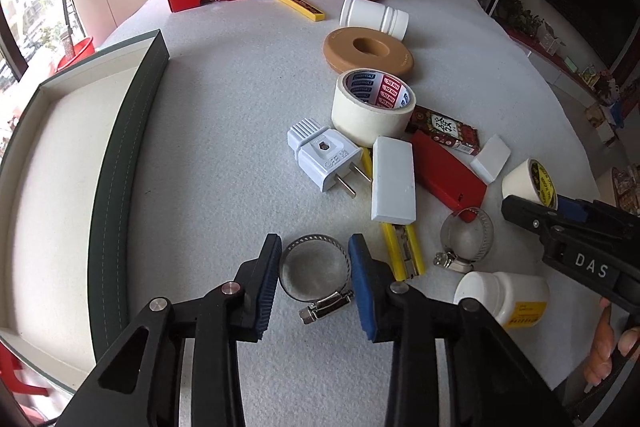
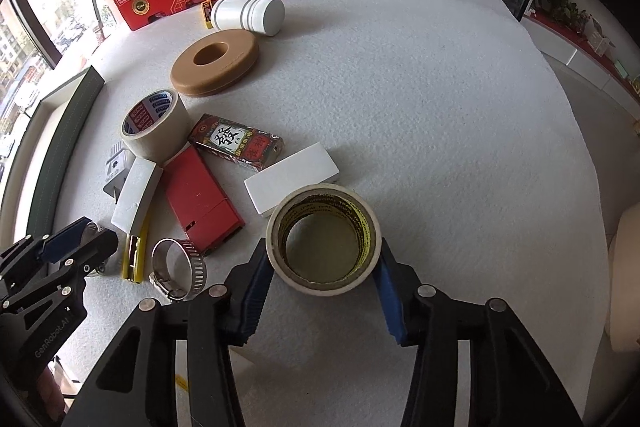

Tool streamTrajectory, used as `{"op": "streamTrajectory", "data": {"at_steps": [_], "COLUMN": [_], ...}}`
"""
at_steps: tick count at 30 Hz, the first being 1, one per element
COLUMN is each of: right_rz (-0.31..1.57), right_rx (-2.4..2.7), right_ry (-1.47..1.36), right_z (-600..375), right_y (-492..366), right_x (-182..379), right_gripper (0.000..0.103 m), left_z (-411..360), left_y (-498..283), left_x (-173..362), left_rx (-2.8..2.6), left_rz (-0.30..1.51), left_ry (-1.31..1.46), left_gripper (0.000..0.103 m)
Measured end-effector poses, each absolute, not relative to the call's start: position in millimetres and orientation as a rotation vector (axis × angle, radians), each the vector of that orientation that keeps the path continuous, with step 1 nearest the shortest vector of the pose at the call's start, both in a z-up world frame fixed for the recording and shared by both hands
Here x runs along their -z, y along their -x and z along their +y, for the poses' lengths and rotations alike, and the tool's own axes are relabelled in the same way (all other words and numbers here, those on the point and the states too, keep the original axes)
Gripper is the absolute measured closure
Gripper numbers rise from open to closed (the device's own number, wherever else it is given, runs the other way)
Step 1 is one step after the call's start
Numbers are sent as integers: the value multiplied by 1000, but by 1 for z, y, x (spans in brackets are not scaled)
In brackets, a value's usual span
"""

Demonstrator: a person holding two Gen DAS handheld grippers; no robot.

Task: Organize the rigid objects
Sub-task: 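Close left tool on the hose clamp while right tool grips the tape roll, then carry the hose clamp in left tool while right tool carries the tape to the tray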

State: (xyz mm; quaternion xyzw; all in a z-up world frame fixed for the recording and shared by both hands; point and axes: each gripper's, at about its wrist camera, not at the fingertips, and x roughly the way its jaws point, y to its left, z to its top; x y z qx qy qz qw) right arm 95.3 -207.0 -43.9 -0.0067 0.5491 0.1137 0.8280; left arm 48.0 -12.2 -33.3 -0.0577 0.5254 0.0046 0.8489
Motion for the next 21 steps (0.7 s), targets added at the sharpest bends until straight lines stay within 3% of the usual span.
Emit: {"op": "streamTrajectory", "data": {"at_steps": [21], "right_rz": [1092], "right_rx": [-290], "right_ry": [-63], "right_z": [-205], "right_y": [-59], "right_x": [4], "right_gripper": [53], "left_z": [-36], "left_y": [-19], "left_x": [-5], "left_rx": [70], "left_rz": [1028], "left_ry": [97], "left_gripper": [66]}}
